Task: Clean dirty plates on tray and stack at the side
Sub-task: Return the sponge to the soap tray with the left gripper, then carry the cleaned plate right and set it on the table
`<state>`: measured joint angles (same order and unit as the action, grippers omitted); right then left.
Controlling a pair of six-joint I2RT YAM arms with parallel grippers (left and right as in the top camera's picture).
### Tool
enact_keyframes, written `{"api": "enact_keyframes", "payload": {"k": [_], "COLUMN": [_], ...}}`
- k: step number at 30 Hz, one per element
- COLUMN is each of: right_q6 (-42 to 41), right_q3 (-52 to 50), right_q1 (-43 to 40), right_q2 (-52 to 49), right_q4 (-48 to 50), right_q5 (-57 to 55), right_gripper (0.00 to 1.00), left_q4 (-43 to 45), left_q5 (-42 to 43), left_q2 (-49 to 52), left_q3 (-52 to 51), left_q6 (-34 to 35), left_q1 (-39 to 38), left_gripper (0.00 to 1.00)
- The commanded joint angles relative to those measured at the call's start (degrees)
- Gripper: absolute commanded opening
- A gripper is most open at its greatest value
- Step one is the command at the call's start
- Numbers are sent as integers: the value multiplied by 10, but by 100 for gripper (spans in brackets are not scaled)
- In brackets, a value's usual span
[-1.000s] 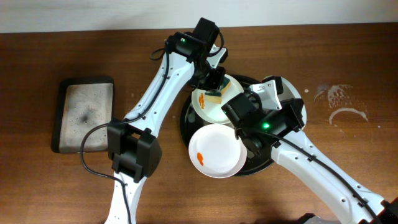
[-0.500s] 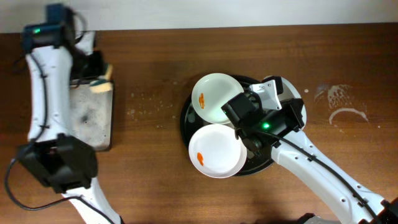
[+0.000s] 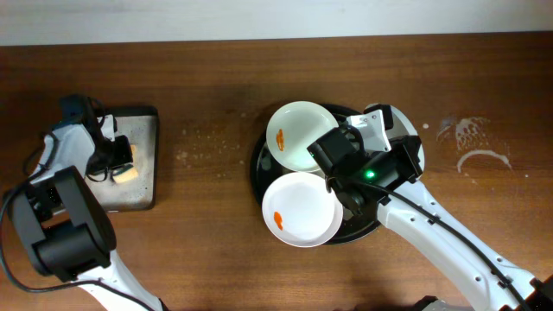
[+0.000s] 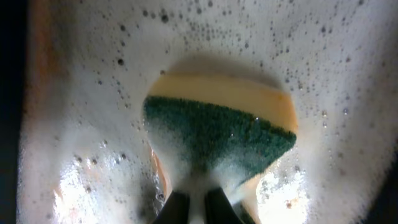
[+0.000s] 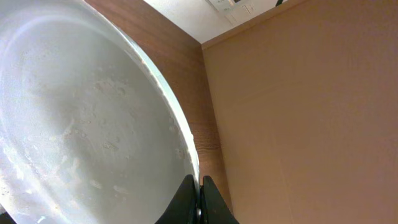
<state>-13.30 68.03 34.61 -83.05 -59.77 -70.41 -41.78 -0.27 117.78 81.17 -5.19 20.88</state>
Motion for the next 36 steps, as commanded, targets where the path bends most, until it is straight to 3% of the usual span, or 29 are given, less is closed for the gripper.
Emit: {"api": "enact_keyframes", "payload": {"k": [1,8,11,21,27,32,36], "right_q6": [-7,-7,-7,-86,-83,-84,-97], "right_q3": [9,9,9,19,29,120,132], "right_q1": [3,3,-3,-20,-52,-290,-585], "right_q2": [14,14,10,10,6,6,-13], "right_q4": [2,3,16,-24,-9,-7,30], "right_q5": [-8,5,123,107,197,453,700], "right_gripper": [4,4,4,4,4,4,5], "left_q4": [25,26,26,25,26,26,26], "left_q5": [-6,26,40,40,40,42,57], "left_q2": [10,10,10,10,10,10,10], "left_q3": [-58,-58,-58,-58,-58,-58,-58], "left_q6": [-4,0,0,4,4,4,4], "left_q1": [1,1,0,0,0,0,0], "left_gripper": [5,5,5,5,5,5,5]}}
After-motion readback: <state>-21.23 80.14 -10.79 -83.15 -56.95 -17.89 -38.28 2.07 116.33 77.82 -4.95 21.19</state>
